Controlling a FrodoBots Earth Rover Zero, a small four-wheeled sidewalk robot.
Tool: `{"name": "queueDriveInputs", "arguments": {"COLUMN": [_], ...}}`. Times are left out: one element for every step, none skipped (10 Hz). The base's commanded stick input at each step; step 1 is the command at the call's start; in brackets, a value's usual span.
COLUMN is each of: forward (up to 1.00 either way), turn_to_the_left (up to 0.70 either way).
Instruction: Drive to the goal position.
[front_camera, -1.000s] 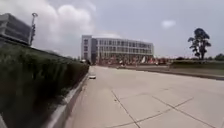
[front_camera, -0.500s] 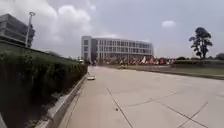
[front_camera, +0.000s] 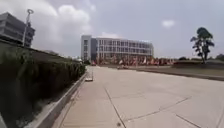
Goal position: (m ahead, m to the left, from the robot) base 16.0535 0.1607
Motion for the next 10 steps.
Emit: {"name": "queueDriveInputs", "arguments": {"forward": [0.7, 0.7, 0.7, 0.7, 0.7, 0.7, 0.8, 0.85, 0.85, 0.85], "turn_to_the_left": [0.0, 0.19, 0.2, 0.0, 0.0, 0.0, 0.0, 0.0, 0.0, 0.0]}}
